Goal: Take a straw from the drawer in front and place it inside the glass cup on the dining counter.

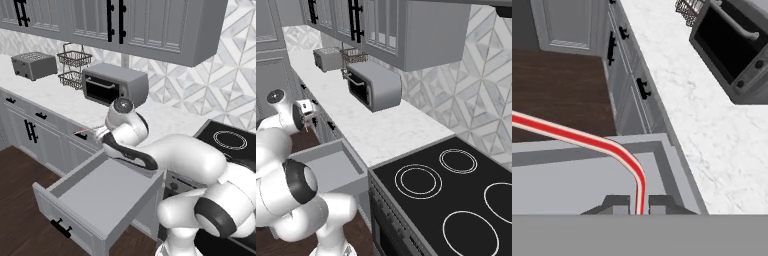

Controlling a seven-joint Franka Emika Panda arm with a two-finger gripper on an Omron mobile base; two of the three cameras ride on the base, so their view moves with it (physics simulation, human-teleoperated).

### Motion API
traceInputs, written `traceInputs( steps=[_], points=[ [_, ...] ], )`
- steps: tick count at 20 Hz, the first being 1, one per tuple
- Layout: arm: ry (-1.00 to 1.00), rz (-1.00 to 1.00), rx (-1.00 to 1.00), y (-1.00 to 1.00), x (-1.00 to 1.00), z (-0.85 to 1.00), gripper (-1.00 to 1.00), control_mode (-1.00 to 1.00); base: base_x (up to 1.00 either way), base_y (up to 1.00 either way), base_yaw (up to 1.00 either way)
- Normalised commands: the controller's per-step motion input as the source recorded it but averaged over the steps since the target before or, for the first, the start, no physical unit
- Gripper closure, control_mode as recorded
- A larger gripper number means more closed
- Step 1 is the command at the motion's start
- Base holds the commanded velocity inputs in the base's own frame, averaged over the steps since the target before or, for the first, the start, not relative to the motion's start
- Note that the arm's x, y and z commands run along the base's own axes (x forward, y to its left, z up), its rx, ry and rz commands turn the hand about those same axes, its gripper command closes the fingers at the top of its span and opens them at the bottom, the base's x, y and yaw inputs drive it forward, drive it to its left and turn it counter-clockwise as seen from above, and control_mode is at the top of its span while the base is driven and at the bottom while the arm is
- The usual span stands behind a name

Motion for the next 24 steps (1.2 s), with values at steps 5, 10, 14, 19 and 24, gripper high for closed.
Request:
traceInputs(
  steps=[5, 10, 14, 19, 24],
  points=[
    [0.24, -0.01, -0.08, -0.29, -0.09, 1.0, 1.0, -1.0, 0.0, 0.0, 0.0],
    [0.27, 0.0, -0.16, -0.6, -0.39, 0.81, 1.0, -1.0, 0.0, 0.0, 0.0],
    [0.37, -0.01, -0.19, -0.54, -0.28, 0.58, 1.0, -1.0, 0.0, 0.0, 0.0],
    [0.29, -0.01, -0.17, -0.36, -0.39, 0.02, 1.0, -1.0, 0.0, 0.0, 0.0],
    [0.05, 0.0, 0.01, -0.37, -0.75, -0.47, 1.0, -1.0, 0.0, 0.0, 0.0]
  ],
)
